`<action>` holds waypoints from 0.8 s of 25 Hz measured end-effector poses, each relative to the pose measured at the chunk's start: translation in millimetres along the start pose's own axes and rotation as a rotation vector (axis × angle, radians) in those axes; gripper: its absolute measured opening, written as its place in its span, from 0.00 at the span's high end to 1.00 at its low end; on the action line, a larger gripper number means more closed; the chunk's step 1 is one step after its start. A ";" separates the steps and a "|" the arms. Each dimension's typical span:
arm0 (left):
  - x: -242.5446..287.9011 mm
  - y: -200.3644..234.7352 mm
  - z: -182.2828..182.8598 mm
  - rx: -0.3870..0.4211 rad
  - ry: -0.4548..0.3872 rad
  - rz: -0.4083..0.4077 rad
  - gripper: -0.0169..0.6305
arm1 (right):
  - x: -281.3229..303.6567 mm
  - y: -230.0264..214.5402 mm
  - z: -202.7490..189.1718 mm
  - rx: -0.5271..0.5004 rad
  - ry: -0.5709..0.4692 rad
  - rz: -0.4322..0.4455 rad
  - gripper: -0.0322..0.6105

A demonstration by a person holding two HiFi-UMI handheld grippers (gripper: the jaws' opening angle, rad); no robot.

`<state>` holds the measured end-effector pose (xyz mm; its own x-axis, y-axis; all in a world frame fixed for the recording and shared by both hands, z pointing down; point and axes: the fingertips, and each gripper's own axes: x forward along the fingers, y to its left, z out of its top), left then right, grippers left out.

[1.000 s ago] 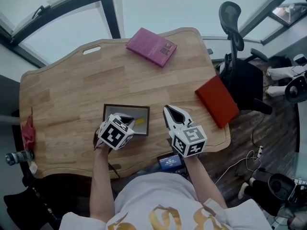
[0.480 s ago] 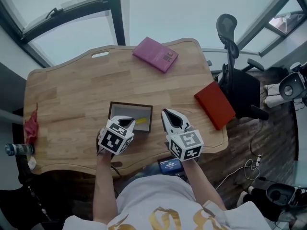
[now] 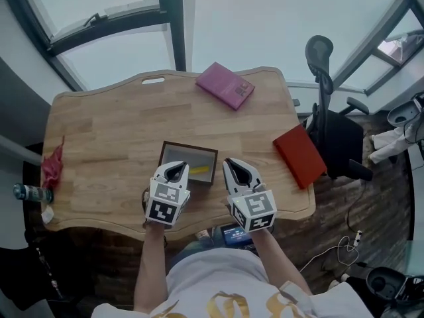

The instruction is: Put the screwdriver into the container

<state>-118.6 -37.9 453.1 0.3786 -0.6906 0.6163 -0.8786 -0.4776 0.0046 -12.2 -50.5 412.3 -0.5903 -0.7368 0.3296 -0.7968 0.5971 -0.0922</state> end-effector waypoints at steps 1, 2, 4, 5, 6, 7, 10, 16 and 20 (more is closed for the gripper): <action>-3.3 0.1 6.7 -0.038 -0.041 0.005 0.95 | 0.6 0.0 3.9 -0.007 -0.009 0.000 0.90; -6.6 -0.3 11.7 -0.083 -0.078 0.004 0.95 | 1.2 -0.2 7.9 -0.013 -0.018 0.000 0.90; -13.2 -0.6 19.6 -0.170 -0.135 0.010 0.95 | 1.8 0.8 16.2 -0.028 -0.035 0.009 0.90; -16.4 -0.7 24.7 -0.197 -0.159 0.025 0.95 | 1.6 1.7 20.3 -0.036 -0.043 0.017 0.90; -19.6 -1.3 30.6 -0.207 -0.182 0.046 0.95 | 1.1 2.5 24.2 -0.044 -0.051 0.023 0.90; -22.7 -2.4 37.0 -0.207 -0.205 0.070 0.95 | 0.5 3.6 28.0 -0.053 -0.059 0.029 0.90; -30.9 -4.8 50.2 -0.201 -0.262 0.144 0.95 | -1.4 8.6 37.5 -0.082 -0.083 0.053 0.90; -47.8 10.0 34.2 -0.243 -0.271 0.417 0.95 | -11.4 7.8 42.5 -0.109 -0.114 0.075 0.90; -66.2 1.6 37.0 -0.279 -0.340 0.420 0.95 | -19.3 9.7 43.7 -0.109 -0.138 0.080 0.90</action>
<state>-134.3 -13.1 383.2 0.0149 -0.9460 0.3239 -0.9988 0.0014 0.0500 -14.1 -44.3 364.0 -0.6695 -0.7174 0.1926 -0.7321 0.6811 -0.0079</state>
